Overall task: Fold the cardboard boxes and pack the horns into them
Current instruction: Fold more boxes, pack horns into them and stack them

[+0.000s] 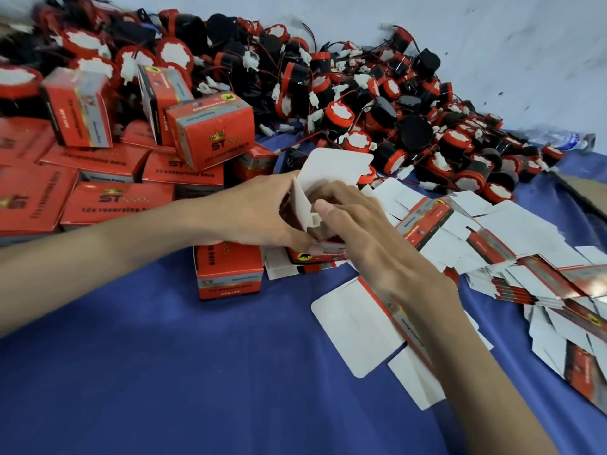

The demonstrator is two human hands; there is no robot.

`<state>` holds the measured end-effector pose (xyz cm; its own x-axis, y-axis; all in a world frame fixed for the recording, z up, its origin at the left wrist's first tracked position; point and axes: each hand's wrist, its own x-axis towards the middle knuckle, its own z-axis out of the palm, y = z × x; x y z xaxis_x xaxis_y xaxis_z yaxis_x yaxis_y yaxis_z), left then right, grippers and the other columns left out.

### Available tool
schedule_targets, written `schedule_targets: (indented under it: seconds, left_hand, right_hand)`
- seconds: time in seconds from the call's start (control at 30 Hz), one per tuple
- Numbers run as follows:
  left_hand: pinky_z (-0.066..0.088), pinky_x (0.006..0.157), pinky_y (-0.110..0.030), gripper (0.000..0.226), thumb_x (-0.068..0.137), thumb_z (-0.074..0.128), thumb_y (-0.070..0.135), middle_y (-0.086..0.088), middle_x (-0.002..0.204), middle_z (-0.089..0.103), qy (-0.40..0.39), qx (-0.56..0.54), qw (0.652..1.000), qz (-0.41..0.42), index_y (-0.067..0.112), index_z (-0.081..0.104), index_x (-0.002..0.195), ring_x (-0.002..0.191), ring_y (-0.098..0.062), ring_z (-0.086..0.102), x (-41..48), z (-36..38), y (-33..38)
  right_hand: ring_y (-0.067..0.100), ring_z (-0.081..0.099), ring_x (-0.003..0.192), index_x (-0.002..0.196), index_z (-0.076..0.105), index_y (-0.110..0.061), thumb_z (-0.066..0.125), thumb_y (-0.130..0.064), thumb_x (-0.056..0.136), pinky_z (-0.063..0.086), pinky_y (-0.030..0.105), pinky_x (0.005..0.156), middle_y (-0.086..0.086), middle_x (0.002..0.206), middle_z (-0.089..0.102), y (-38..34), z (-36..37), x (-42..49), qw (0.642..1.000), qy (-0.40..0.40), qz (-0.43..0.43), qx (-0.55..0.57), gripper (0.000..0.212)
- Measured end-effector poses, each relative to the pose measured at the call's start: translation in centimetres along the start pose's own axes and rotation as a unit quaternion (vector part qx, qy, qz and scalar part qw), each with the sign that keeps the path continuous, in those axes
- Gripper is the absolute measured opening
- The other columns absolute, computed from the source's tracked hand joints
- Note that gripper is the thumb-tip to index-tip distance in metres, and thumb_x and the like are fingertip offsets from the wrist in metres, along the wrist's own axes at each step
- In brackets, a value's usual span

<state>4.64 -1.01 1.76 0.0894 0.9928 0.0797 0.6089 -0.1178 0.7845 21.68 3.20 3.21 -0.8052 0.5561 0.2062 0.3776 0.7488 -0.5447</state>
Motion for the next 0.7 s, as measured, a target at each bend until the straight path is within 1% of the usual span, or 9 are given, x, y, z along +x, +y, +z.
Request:
schedule_targets:
  seconds: [0.1, 0.2, 0.23, 0.3, 0.37, 0.47, 0.57, 0.63, 0.7]
  left_hand:
    - [0.045, 0.081, -0.018, 0.057, 0.063, 0.087, 0.039, 0.026, 0.102, 0.064, 0.002, -0.001, 1.0, -0.004, 0.044, 0.053, 0.109, 0.097, 0.009, 0.058, 0.1, -0.1, -0.2]
    - [0.044, 0.078, -0.015, 0.055, 0.061, 0.088, 0.041, 0.027, 0.099, 0.062, 0.002, 0.009, 1.0, -0.004, 0.045, 0.052, 0.103, 0.096, 0.008, 0.057, 0.1, 0.0, -0.3]
    - [0.045, 0.079, -0.017, 0.057, 0.06, 0.088, 0.043, 0.026, 0.1, 0.062, 0.004, 0.012, 1.0, -0.008, 0.046, 0.051, 0.103, 0.097, 0.006, 0.057, 0.1, -0.1, -0.3]
    - [0.048, 0.083, -0.021, 0.062, 0.055, 0.085, 0.047, 0.024, 0.103, 0.063, 0.007, 0.009, 1.0, -0.01, 0.043, 0.053, 0.108, 0.098, 0.005, 0.058, 0.1, 0.0, -0.3]
    - [0.048, 0.082, -0.023, 0.061, 0.055, 0.083, 0.046, 0.023, 0.101, 0.065, 0.003, -0.001, 1.0, -0.005, 0.041, 0.054, 0.109, 0.097, 0.004, 0.06, -0.1, -0.1, -0.1]
    - [0.046, 0.078, -0.016, 0.053, 0.062, 0.087, 0.038, 0.028, 0.099, 0.065, -0.015, -0.016, 1.0, 0.008, 0.044, 0.055, 0.104, 0.095, 0.007, 0.06, -0.2, -0.2, 0.1]
    - [0.046, 0.079, -0.019, 0.053, 0.061, 0.086, 0.042, 0.027, 0.1, 0.065, -0.02, -0.022, 1.0, -0.007, 0.042, 0.056, 0.105, 0.095, 0.006, 0.06, -0.2, -0.3, 0.0]
    - [0.047, 0.082, -0.022, 0.057, 0.061, 0.088, 0.042, 0.024, 0.103, 0.065, -0.023, -0.023, 0.999, -0.015, 0.04, 0.056, 0.108, 0.097, 0.005, 0.06, -0.2, -0.4, -0.1]
    - [0.049, 0.087, -0.026, 0.06, 0.062, 0.088, 0.039, 0.021, 0.105, 0.066, -0.027, -0.023, 0.999, -0.014, 0.037, 0.056, 0.113, 0.099, 0.003, 0.061, -0.1, -0.3, -0.1]
  right_hand:
    - [0.011, 0.043, 0.11, 0.101, 0.067, -0.019, 0.033, -0.027, 0.1, 0.031, 0.042, 0.098, -0.01, 0.111, 0.05, 0.6, 0.4, 0.3, 0.997, -0.008, -0.009, -0.072, 0.035]
    - [0.022, 0.05, 0.106, 0.112, 0.064, -0.011, 0.043, -0.01, 0.101, 0.038, 0.05, 0.092, 0.004, 0.112, 0.057, 1.2, 0.5, 0.3, 0.997, 0.035, -0.036, -0.062, 0.024]
    - [0.025, 0.052, 0.102, 0.112, 0.064, -0.007, 0.044, -0.007, 0.099, 0.04, 0.051, 0.087, 0.008, 0.109, 0.059, 1.2, 0.5, 0.3, 0.996, 0.047, -0.051, -0.057, 0.024]
    - [0.027, 0.055, 0.096, 0.106, 0.066, -0.005, 0.045, -0.011, 0.095, 0.043, 0.052, 0.081, 0.009, 0.104, 0.062, 1.2, 0.6, 0.3, 0.994, 0.06, -0.073, -0.062, 0.025]
    - [0.025, 0.057, 0.097, 0.102, 0.068, -0.006, 0.046, -0.018, 0.095, 0.044, 0.052, 0.082, 0.002, 0.103, 0.061, 1.1, 0.5, 0.4, 0.993, 0.056, -0.081, -0.057, 0.026]
    - [0.02, 0.055, 0.106, 0.099, 0.069, -0.011, 0.048, -0.028, 0.094, 0.042, 0.051, 0.09, -0.008, 0.104, 0.054, 1.1, 0.1, 0.1, 0.995, 0.038, -0.078, -0.052, 0.027]
    - [0.013, 0.044, 0.119, 0.099, 0.066, -0.03, 0.047, -0.042, 0.09, 0.033, 0.048, 0.103, -0.009, 0.119, 0.051, 0.9, -0.5, -0.1, 0.998, -0.013, -0.028, -0.062, 0.025]
    - [0.007, 0.038, 0.12, 0.095, 0.06, -0.04, 0.045, -0.04, 0.092, 0.029, 0.047, 0.107, -0.013, 0.12, 0.047, 0.8, -0.7, -0.2, 0.998, -0.038, -0.013, -0.049, 0.016]
    - [0.006, 0.036, 0.119, 0.101, 0.065, -0.035, 0.045, -0.034, 0.099, 0.027, 0.044, 0.106, -0.014, 0.119, 0.045, 0.8, -0.7, -0.2, 0.998, -0.025, -0.015, -0.058, 0.02]
